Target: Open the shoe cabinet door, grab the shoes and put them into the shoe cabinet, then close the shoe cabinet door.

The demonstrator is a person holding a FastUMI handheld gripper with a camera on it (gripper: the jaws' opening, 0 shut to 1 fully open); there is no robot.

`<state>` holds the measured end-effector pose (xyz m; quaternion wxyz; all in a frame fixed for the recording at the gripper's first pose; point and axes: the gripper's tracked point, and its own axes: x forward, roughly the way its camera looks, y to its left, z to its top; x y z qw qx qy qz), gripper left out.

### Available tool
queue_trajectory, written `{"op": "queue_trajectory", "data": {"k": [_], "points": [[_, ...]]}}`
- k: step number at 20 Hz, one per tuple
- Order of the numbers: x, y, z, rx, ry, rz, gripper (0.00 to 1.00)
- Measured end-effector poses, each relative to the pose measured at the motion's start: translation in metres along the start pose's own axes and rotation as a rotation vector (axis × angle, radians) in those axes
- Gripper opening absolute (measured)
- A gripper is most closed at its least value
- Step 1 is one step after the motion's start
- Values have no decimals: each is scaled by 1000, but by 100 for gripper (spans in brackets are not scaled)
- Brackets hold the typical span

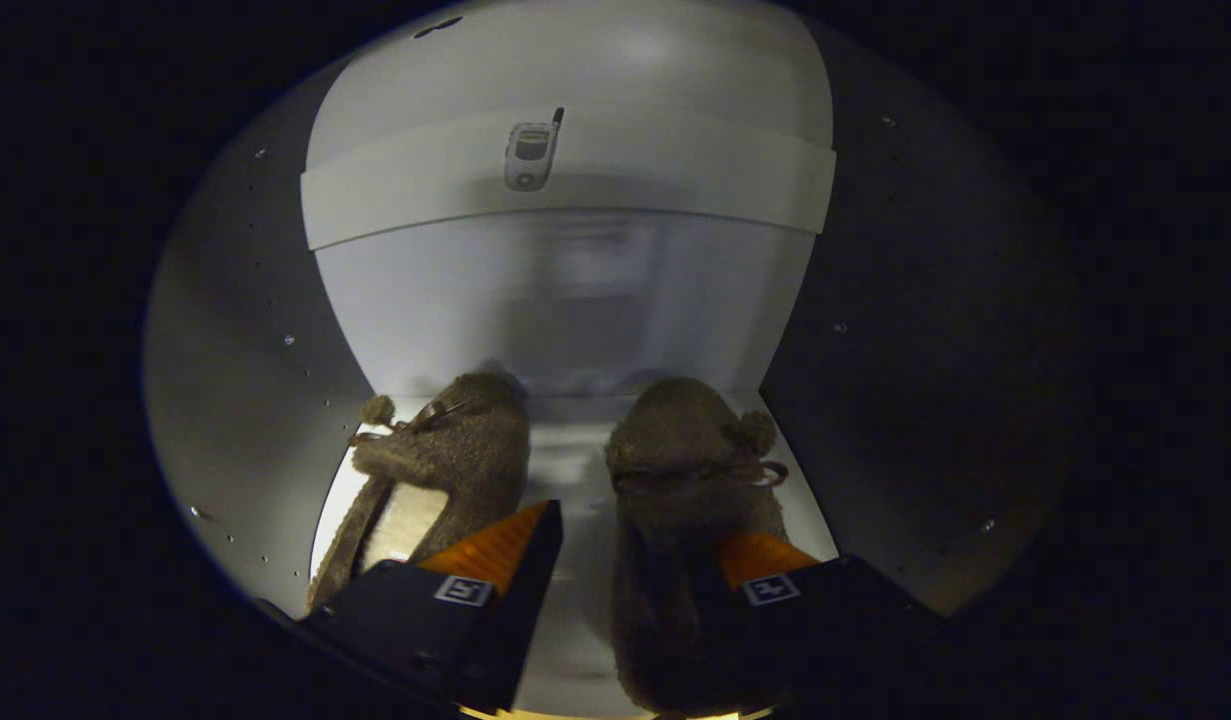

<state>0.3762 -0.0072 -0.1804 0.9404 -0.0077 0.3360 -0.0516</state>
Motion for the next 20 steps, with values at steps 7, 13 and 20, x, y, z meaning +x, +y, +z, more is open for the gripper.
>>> {"op": "queue_trajectory", "data": {"k": [7,13,20], "points": [[-75,1,21,49,-206,33,98],[-184,-7,32,24,-440,21,98],[-333,-16,8,25,-593,71,97]]}}
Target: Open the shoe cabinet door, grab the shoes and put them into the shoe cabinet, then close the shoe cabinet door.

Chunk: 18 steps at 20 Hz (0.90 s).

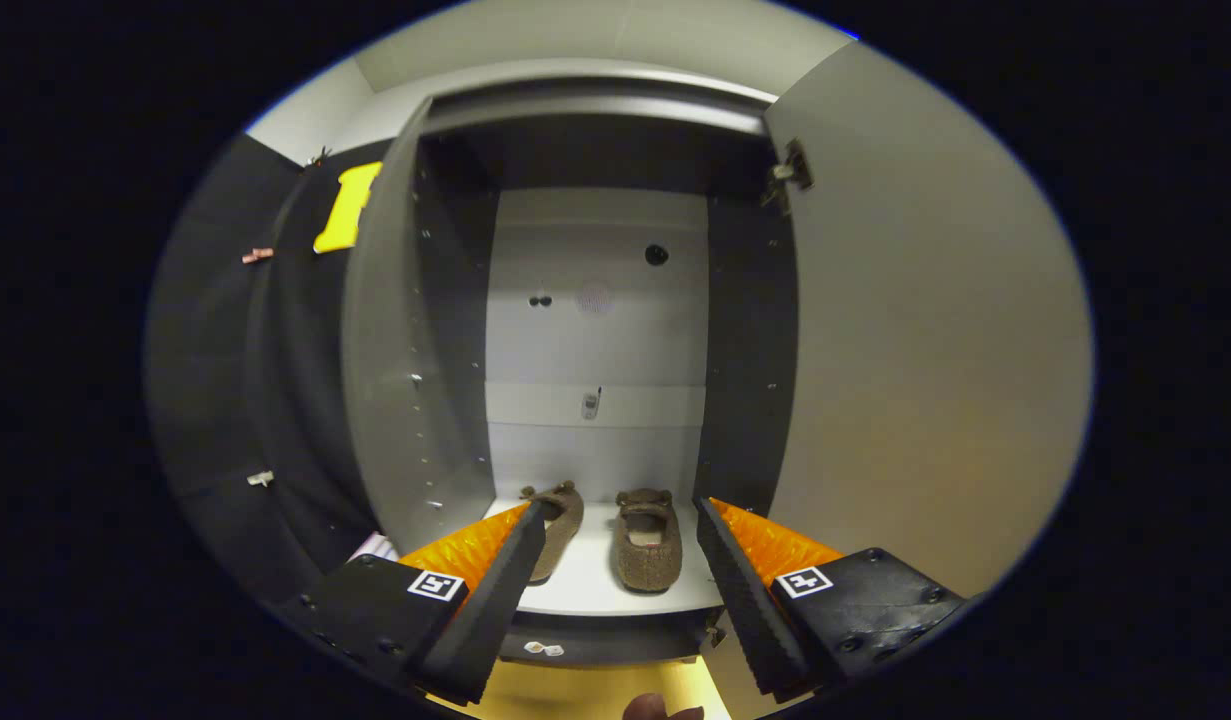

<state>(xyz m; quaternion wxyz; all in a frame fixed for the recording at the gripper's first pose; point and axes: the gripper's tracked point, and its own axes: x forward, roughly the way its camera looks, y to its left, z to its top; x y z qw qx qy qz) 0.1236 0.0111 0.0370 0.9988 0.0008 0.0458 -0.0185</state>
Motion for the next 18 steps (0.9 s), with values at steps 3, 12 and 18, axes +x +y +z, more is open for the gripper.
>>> {"op": "queue_trajectory", "data": {"k": [3,12,18], "points": [[-54,-3,14,23,-25,29,97],[-188,-47,23,-6,8,67,97],[-254,-137,23,34,20,-34,97]]}}
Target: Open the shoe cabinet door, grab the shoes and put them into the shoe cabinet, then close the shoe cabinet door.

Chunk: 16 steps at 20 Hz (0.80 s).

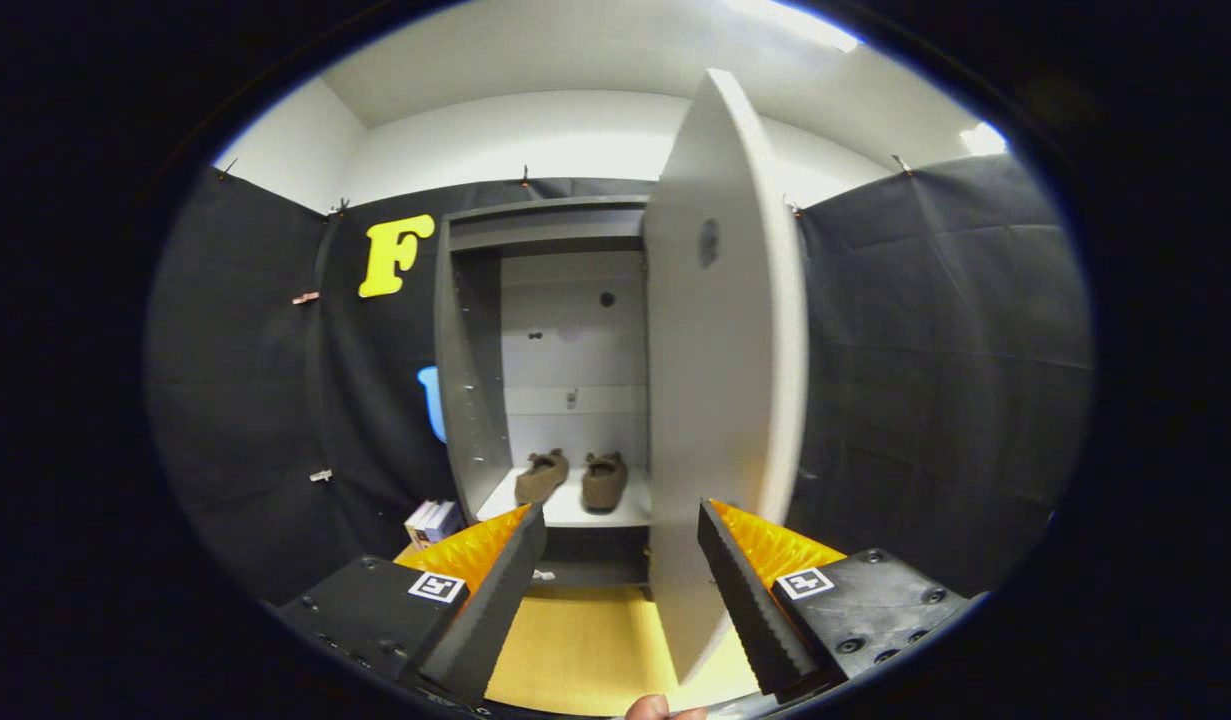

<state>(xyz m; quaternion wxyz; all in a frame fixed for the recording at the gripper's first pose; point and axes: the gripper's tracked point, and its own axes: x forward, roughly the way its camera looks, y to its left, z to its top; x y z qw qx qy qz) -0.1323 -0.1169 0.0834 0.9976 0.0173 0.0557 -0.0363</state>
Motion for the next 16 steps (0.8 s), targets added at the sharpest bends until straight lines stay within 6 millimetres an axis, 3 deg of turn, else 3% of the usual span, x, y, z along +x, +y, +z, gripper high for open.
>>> {"op": "queue_trajectory", "data": {"k": [4,6,9,12,16], "points": [[-7,-75,-15,-9,19,-113,97],[7,-106,-20,6,24,-149,97],[43,-153,-38,-45,41,-228,97],[67,-157,-55,27,87,-190,99],[62,-145,-65,49,103,-143,96]]}}
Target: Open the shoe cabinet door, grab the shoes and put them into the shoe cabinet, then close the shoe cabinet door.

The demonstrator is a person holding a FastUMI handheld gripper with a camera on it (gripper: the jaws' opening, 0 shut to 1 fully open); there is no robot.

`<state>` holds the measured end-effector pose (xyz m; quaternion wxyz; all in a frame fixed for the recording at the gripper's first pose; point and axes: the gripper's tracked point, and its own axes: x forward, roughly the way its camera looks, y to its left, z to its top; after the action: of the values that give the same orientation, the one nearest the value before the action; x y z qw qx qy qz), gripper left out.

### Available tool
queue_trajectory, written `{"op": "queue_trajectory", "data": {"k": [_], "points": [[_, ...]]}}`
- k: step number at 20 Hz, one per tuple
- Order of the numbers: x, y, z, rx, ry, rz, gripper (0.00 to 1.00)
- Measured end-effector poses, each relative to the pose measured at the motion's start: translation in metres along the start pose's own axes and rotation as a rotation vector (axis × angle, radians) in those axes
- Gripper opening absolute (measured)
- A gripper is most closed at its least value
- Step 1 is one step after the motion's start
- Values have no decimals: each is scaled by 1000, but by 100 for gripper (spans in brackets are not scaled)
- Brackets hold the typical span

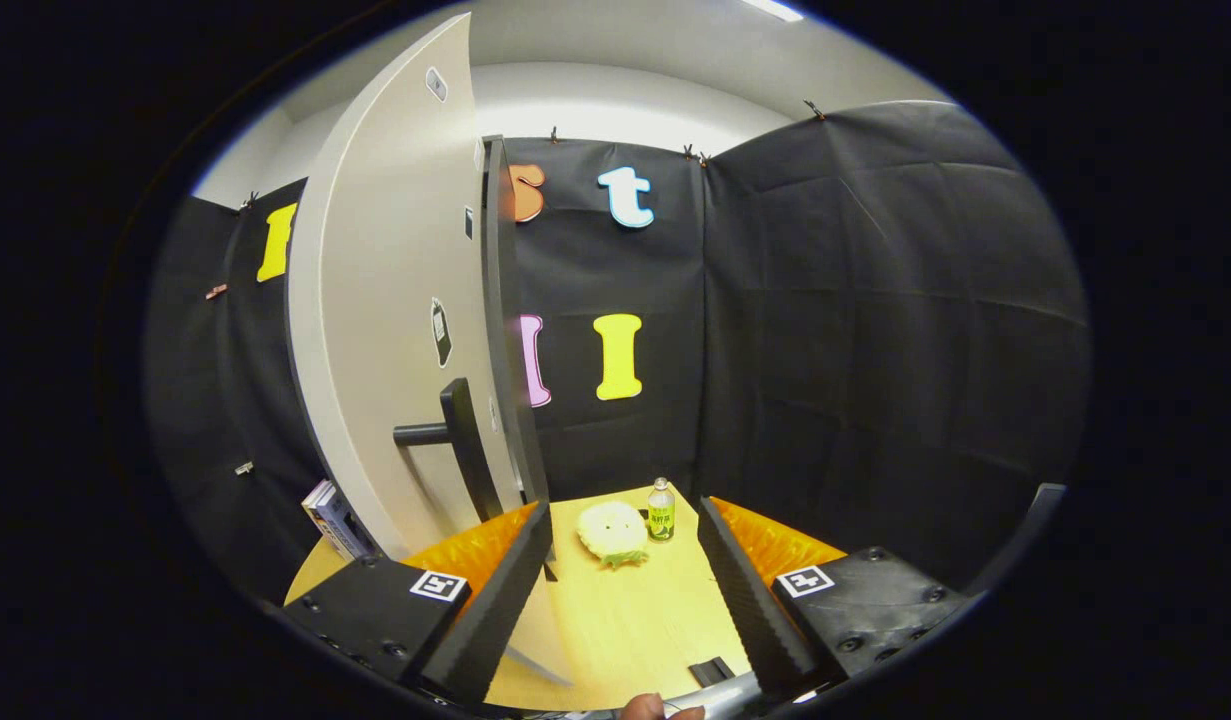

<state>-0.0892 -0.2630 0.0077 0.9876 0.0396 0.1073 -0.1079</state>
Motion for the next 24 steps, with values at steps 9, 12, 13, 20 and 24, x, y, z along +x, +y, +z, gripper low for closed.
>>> {"op": "queue_trajectory", "data": {"k": [9,12,13,20,24], "points": [[-18,135,-13,-24,-30,133,98],[-13,177,-16,-28,-33,185,98],[-9,191,-18,-18,-24,205,98],[2,239,0,-36,-79,265,98],[6,233,3,-32,-89,246,98]]}}
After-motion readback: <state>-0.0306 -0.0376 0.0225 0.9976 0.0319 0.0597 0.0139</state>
